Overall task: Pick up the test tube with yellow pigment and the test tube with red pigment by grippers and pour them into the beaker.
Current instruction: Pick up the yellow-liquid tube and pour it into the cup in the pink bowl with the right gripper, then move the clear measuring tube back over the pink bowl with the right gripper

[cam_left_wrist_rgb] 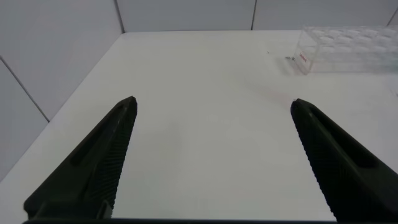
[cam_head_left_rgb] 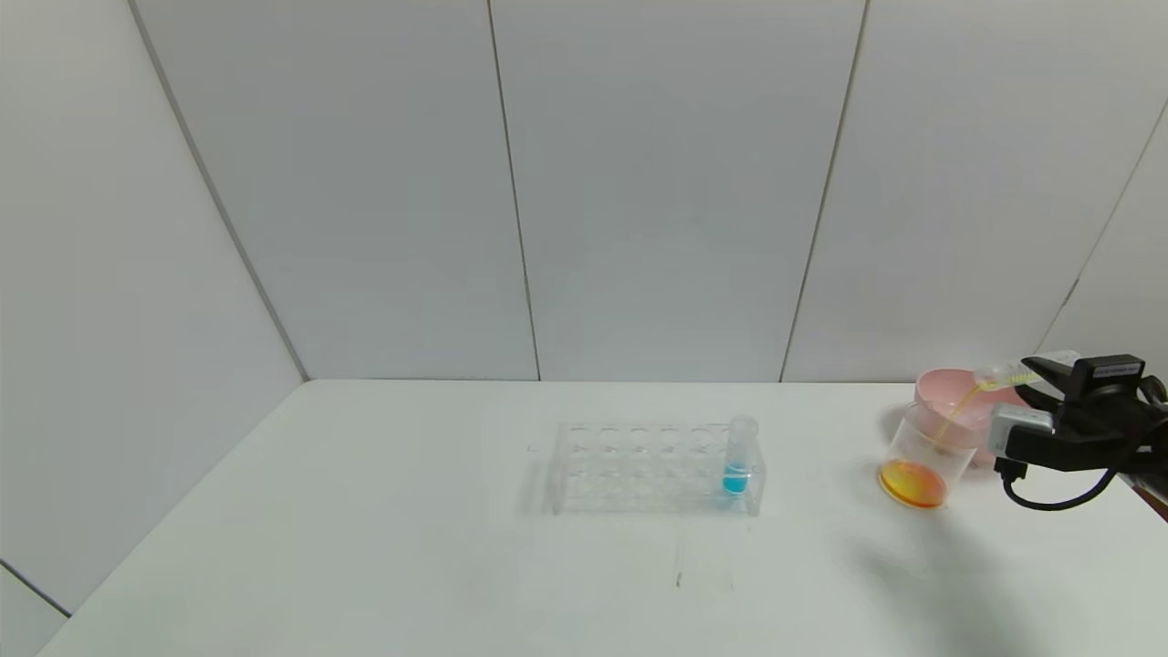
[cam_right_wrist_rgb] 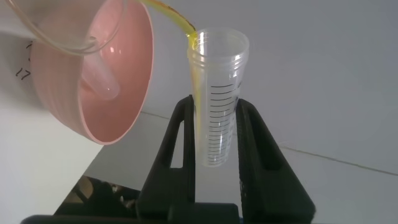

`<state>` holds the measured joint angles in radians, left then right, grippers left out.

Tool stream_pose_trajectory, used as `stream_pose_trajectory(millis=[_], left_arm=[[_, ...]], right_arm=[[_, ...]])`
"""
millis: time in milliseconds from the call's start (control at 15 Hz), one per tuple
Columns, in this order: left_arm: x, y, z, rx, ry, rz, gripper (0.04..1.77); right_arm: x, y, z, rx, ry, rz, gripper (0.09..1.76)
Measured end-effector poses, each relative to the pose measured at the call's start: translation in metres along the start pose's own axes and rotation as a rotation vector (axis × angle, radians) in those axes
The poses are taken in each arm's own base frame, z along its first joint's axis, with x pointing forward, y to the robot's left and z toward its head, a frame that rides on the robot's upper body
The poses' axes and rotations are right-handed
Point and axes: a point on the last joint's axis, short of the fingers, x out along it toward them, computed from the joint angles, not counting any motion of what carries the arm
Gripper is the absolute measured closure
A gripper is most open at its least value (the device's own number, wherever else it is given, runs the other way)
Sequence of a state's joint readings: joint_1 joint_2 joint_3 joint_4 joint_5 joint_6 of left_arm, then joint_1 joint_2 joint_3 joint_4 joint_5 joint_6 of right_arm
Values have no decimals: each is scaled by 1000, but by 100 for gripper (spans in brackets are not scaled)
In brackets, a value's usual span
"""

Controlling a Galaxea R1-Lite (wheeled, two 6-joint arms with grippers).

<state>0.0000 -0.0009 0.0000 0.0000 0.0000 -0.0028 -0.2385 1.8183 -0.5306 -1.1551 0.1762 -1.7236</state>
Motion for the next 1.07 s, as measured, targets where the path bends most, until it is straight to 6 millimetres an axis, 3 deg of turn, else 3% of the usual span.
stream_pose_trajectory(millis=[733,867,1067], left_arm=[[0,0,0,0,0,0,5],[0,0,0,0,0,0,5],[0,0,0,0,0,0,5]], right_arm=[[2,-2,5,-25,14,-4,138],[5,-9,4,123,8,-29,138],[18,-22,6,537,-17,-56,138]])
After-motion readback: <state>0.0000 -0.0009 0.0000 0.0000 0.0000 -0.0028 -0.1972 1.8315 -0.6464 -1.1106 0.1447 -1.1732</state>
